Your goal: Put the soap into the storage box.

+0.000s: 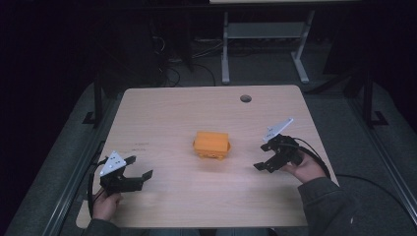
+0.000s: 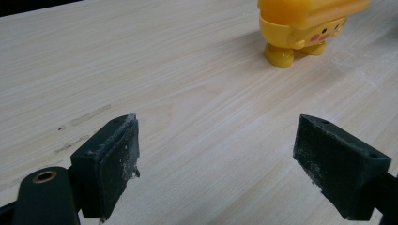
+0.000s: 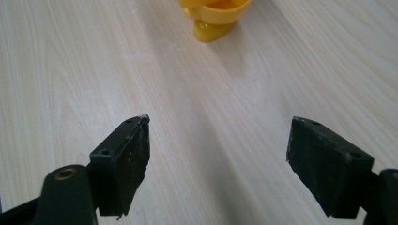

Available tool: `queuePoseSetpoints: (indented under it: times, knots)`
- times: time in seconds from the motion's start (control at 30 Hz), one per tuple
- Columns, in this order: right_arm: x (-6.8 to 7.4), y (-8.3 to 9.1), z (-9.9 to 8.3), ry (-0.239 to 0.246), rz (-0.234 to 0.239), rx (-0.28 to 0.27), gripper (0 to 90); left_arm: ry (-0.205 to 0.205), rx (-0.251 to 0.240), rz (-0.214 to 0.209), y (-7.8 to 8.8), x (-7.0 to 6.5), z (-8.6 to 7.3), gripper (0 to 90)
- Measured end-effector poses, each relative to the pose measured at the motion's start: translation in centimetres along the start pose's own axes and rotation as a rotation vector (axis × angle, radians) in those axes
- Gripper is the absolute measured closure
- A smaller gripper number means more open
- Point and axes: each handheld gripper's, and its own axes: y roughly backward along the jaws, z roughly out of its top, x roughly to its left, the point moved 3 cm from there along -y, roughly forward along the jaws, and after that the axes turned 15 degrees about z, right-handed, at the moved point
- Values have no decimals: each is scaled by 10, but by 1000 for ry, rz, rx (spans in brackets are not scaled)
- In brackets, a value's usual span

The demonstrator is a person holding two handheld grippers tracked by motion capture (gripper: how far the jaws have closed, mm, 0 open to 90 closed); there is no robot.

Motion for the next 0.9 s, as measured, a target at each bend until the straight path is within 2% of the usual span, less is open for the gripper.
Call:
queuePoseSetpoints:
  times: [0.23,0.43,0.6,0.77,0.87,0.9]
  knots:
    - [4,1,-21,-41,4,-23,213,-3,-1,0,0,-1,0,141]
    - [9,4,-36,-44,-11,-29,214,-6,-6,-2,0,-2,0,141]
    - [11,8,-48,-69,-16,-54,214,-6,-5,-1,0,-2,0,141]
    - [13,9,-60,-74,-24,-67,219,-11,-4,-1,0,-2,0,141]
    - [15,9,-67,-89,-27,-80,219,-24,0,-1,0,-2,-1,141]
    - [15,8,-70,-89,-31,-83,219,-15,-3,-2,0,-3,-1,141]
